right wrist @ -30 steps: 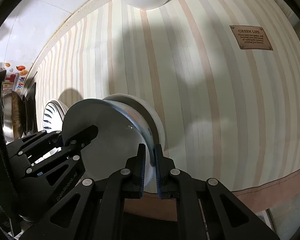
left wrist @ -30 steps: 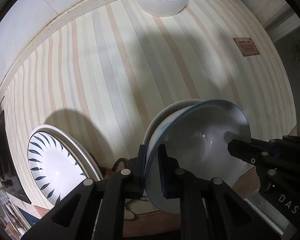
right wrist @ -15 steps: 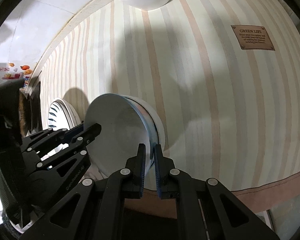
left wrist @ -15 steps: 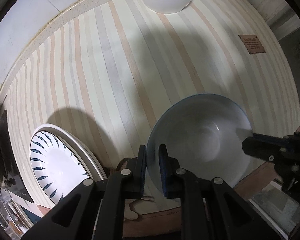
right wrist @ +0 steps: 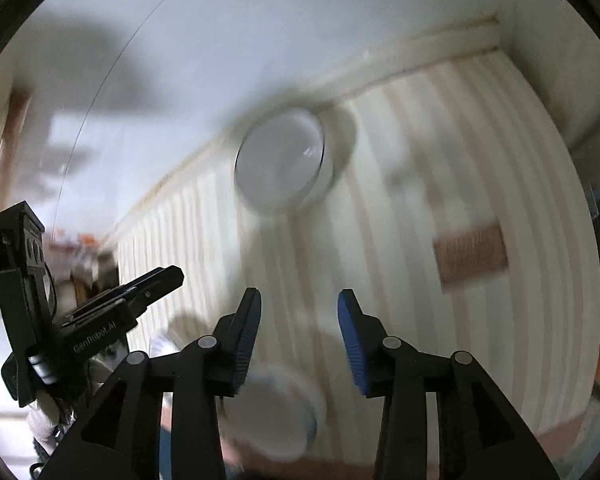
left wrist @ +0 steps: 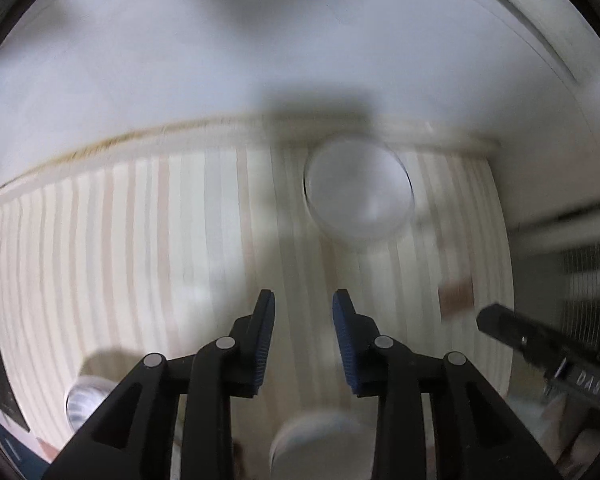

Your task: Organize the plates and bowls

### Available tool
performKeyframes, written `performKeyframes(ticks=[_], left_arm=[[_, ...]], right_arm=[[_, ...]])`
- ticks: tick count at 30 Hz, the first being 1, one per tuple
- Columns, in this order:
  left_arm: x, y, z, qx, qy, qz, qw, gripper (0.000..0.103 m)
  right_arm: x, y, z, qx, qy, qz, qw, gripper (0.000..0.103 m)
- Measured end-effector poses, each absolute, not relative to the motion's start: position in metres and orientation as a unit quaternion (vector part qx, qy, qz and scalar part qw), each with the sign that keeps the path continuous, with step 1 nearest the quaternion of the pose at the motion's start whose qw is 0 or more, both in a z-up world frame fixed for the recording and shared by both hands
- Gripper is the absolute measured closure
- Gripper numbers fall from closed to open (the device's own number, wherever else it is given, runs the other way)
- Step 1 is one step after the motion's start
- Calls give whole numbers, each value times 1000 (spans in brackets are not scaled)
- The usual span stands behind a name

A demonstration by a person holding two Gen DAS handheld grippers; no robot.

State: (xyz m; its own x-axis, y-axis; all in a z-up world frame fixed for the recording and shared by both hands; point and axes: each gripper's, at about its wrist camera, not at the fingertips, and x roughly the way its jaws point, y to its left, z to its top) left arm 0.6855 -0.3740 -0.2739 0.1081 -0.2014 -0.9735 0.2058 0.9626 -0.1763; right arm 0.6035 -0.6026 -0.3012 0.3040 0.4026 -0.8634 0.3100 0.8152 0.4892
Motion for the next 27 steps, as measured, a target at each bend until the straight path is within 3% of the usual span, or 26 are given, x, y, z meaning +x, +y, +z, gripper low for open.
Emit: performKeyframes(ticks=[14,15,17,18,27], left_arm=[[764,-416,-363,27,691,-124,712,77],[765,-416,-366,33,687,-122,715,80],[766,-418,-372,37,686,-125,715,93],[766,-420,-376,43,687,-125,714,94],[757,-424,-378,44,677,-136,722,96]], right_arm=[[712,-606,-385,309,609,5,730,60],[714,-606,-389,310,610,3,729,64],[720,-605,-397,304,614,-4,728,84],[722,-604,-399,303,613,-3,730,90],[723,-592,-394,274,617,-13,738,93]])
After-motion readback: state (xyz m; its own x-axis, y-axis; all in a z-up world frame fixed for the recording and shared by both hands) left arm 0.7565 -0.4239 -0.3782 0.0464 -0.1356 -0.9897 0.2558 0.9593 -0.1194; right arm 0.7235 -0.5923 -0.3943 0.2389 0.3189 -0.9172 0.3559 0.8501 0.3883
